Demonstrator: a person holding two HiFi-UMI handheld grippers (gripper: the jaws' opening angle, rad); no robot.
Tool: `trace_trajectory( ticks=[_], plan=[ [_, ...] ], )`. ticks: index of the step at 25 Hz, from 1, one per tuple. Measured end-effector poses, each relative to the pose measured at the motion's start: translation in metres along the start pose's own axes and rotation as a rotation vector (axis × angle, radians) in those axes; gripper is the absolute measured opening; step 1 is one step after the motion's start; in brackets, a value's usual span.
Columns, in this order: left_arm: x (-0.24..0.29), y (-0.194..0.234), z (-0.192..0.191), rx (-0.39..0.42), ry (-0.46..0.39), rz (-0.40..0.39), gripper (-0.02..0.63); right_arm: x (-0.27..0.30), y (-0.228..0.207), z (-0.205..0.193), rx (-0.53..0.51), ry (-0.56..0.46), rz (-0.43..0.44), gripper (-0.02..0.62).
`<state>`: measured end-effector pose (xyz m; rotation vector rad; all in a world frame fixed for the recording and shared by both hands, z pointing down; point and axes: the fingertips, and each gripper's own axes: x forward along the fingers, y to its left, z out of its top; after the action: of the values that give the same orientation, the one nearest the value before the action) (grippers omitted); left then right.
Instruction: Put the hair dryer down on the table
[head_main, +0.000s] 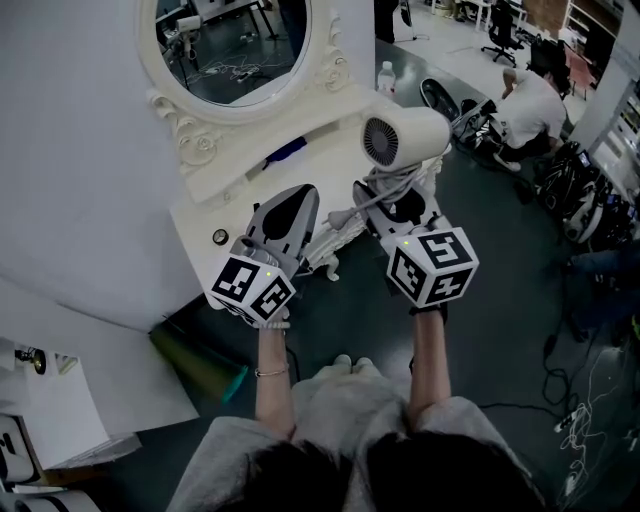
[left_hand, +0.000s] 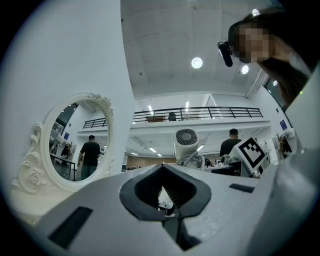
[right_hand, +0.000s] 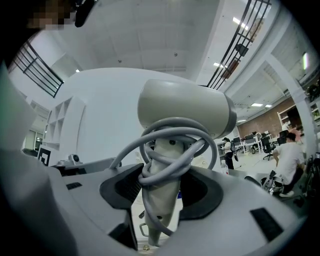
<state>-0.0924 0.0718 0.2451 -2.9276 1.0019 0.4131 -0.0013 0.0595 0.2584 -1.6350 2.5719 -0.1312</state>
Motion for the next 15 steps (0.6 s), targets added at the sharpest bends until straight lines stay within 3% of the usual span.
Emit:
trace_trajectory(
  ticks=[15],
  plan=[
    [-0.014,0.009,-0.031,-0.032,0.057,0.109,0.005,0.006,-0.01,-0.028,0.0,0.086,0.039,0.215]
  ],
)
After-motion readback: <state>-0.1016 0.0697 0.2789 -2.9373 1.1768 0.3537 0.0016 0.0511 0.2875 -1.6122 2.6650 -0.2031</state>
